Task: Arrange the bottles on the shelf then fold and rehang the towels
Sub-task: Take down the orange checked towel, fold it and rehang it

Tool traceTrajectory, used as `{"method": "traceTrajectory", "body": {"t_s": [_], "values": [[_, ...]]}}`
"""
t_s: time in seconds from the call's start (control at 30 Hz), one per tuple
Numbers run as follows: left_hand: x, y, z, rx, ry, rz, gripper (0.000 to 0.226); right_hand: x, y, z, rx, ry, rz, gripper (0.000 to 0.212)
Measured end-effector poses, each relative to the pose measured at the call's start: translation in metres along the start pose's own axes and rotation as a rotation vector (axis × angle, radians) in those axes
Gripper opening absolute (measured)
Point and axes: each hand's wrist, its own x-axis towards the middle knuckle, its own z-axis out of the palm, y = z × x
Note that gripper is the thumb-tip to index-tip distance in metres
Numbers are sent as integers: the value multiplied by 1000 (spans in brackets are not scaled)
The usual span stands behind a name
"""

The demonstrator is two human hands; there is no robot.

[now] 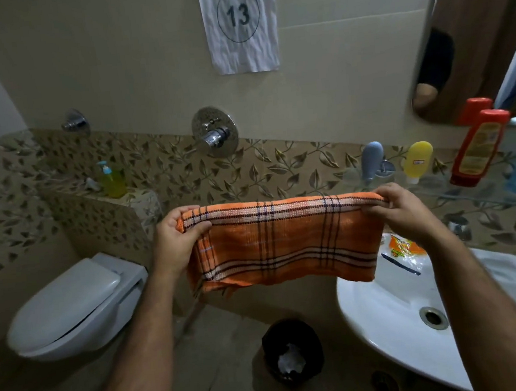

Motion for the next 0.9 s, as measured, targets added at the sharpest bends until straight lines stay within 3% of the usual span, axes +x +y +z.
{"method": "traceTrajectory", "body": {"t_s": [0.2, 0.37, 0.6, 0.67, 0.73, 0.9], "values": [[3, -15, 3, 299, 73, 94, 15, 1, -17, -3, 574, -40, -11, 17], [6, -47, 13, 358, 11, 8, 15, 9, -35, 5, 518, 14, -57, 23], [-7, -74, 31, 315, -100, -226, 9, 10, -66, 5, 471, -38, -167, 14], [-11, -69, 39, 308, -165, -223, 20, 9, -77, 6, 433, -69, -214, 12], [-16, -53, 56, 276, -190, -138, 31, 12, -85, 12, 392, -84, -220, 11], [-42, 9, 115, 93, -170, 215, 26, 18, -86, 45, 328, -36, -56, 13]]}}
